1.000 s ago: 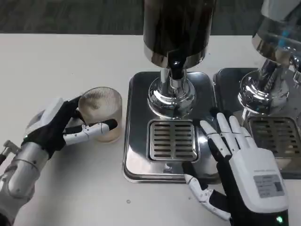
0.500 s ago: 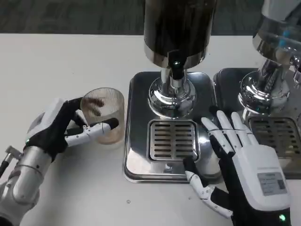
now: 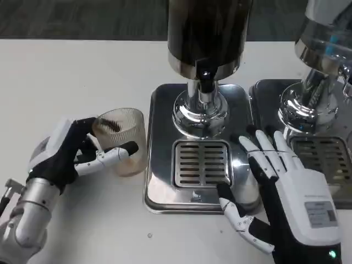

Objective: Grasp the cup under the faucet to collect the drink, then remove the cup.

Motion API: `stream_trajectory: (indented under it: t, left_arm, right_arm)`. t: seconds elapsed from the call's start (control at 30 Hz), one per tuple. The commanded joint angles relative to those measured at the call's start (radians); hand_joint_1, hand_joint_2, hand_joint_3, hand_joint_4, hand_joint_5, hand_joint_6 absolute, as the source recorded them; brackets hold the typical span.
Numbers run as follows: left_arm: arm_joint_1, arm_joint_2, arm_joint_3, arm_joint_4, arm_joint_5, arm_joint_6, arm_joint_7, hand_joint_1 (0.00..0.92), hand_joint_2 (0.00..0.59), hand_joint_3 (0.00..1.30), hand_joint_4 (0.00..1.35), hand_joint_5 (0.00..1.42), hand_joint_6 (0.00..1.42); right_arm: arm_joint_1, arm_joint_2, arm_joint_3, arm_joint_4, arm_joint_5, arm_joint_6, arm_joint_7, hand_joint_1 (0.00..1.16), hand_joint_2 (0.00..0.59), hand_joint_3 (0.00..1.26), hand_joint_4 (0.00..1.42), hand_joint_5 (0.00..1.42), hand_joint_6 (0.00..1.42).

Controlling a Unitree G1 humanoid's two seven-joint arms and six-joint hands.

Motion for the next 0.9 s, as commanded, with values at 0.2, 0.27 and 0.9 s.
stream_trajectory:
  t: [0.2,0.27,0.9]
  left_arm:
    - [0.034,0.029,0.002,-0.026,0.025,-0.049,0.087,0.347,0.132,0.55,0.67,0.93,1.15]
    - [0.036,0.038,0.006,-0.039,0.031,-0.061,0.106,0.340,0.132,0.55,0.66,0.92,1.16]
    - [0.025,0.065,0.004,-0.155,0.075,-0.144,0.131,0.334,0.131,0.56,0.67,0.93,1.16]
  right_arm:
    - [0.012,-0.001,-0.009,-0.008,0.013,-0.018,0.003,0.30,0.421,0.19,0.09,0.00,0.13]
    - [0.011,-0.001,-0.009,-0.006,0.016,-0.019,0.005,0.30,0.421,0.19,0.09,0.00,0.13]
    - [0.021,0.013,-0.006,-0.007,0.030,-0.024,0.001,0.30,0.421,0.19,0.10,0.00,0.15]
